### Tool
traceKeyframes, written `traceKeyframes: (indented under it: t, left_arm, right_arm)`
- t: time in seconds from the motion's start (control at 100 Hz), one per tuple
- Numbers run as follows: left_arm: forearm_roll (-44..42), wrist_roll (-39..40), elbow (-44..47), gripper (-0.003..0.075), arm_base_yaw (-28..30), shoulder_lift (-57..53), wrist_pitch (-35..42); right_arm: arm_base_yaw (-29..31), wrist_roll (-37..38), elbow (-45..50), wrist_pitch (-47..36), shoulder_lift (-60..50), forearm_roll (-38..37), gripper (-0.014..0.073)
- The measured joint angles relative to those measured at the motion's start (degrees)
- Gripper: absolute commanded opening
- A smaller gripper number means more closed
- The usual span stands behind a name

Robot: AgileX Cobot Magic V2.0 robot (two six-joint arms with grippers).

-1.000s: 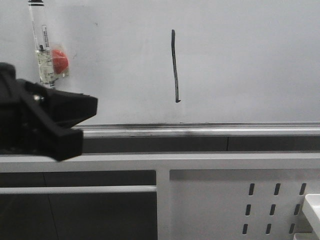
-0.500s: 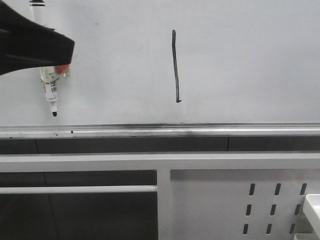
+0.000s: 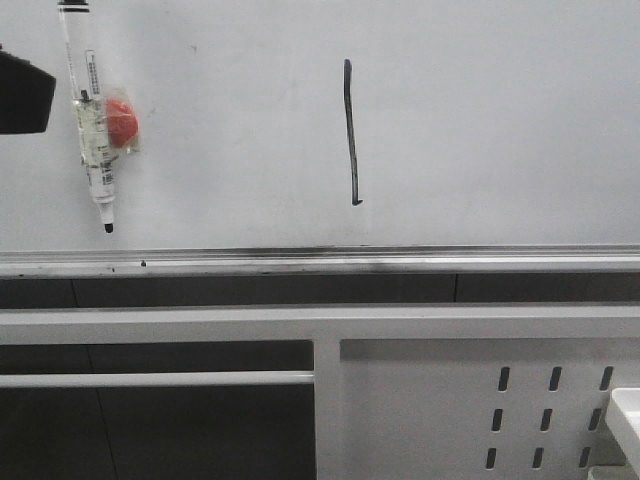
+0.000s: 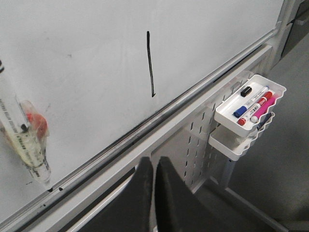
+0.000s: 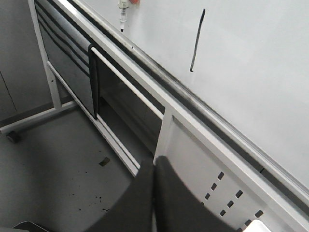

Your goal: Write number 1 on whiteboard

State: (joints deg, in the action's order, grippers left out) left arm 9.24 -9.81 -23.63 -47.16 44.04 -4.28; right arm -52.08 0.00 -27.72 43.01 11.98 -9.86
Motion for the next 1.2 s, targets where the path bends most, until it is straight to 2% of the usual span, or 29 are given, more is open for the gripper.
traceKeyframes:
  t: [0.35,0.47,0.63,0.87,0.99,1.2]
  left_arm:
    - [0.0,0.0,0.0,-0.002,0.0,0.0,-0.63]
    - [-0.2,0.0,0.0,-0.002,1.45,-3.85,-1.31]
    - [1.4,-0.12,0.0,-0.002,11.17,-16.07,-3.22]
    - [-0.62,-0.12,0.0,-0.002,28.04,-32.67,-10.77]
    - [-1.72,-0.24,0.0,-0.002,33.32,-36.08,-14.2]
    - [-2.21,0.46,4.79,-0.002,39.2,-37.38,-14.21]
  right_arm:
    - [0.0,0.0,0.0,0.04,0.0,0.1,-0.005]
    - [0.0,0.0,0.0,0.04,0.0,0.1,-0.005]
    - [0.0,0.0,0.0,0.04,0.0,0.1,-0.005]
    - [0.0,0.0,0.0,0.13,0.0,0.2,-0.005]
    - [0.0,0.0,0.0,0.13,0.0,0.2,-0.005]
    - [0.0,0.0,0.0,0.13,0.0,0.2,-0.005]
